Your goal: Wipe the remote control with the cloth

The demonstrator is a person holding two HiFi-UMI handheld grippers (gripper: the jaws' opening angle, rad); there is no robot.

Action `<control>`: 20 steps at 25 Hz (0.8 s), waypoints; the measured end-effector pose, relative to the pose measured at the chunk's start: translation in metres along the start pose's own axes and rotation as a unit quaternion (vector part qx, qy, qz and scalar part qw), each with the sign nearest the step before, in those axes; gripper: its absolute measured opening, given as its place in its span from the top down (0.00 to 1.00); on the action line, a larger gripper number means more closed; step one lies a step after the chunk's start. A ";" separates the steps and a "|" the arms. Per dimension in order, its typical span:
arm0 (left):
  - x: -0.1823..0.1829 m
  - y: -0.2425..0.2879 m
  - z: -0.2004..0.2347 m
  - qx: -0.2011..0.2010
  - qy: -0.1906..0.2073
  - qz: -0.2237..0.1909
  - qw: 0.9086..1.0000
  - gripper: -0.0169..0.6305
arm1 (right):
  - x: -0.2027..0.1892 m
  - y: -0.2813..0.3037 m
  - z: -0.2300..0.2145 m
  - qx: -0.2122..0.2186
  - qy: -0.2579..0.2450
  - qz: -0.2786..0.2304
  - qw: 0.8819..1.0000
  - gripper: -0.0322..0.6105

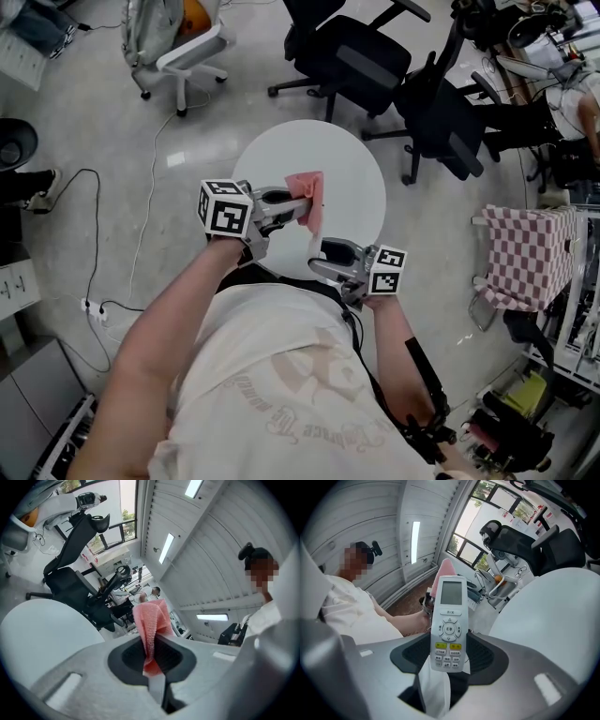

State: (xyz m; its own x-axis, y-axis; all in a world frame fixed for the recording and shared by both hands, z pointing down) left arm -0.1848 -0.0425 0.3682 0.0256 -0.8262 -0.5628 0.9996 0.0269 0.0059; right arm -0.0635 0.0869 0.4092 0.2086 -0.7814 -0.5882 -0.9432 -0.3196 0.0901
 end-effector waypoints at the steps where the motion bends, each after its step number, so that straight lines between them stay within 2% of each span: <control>1: -0.004 0.000 0.000 0.001 -0.002 0.008 1.000 0.95 | 0.000 0.000 0.000 -0.001 0.002 -0.005 1.000 0.56; 7: -0.038 0.009 0.000 0.011 -0.011 0.060 0.998 0.95 | 0.011 -0.003 -0.001 0.012 0.005 -0.045 0.999 0.57; 16: -0.071 0.004 0.009 0.045 -0.045 0.072 0.995 0.95 | 0.019 -0.008 -0.009 0.016 0.021 -0.096 0.995 0.57; 20: -0.090 0.007 0.020 0.066 -0.065 0.093 0.991 0.95 | 0.020 -0.012 -0.022 0.007 0.041 -0.112 0.993 0.57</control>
State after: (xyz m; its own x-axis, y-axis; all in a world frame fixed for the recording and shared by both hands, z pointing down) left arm -0.1802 0.0207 0.4358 0.2017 -0.8799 -0.4303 0.9699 0.1183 0.2127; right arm -0.0421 0.0634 0.4136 0.4339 -0.7322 -0.5250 -0.8739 -0.4837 -0.0477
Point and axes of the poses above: the fingertips, and each gripper's own axes: y forward along the fingers, z to its left, x out of its top, the point moved 7 cm from there along -y, backward along the fingers, and after that the axes turned 4 degrees about x, right-handed, at the moved point
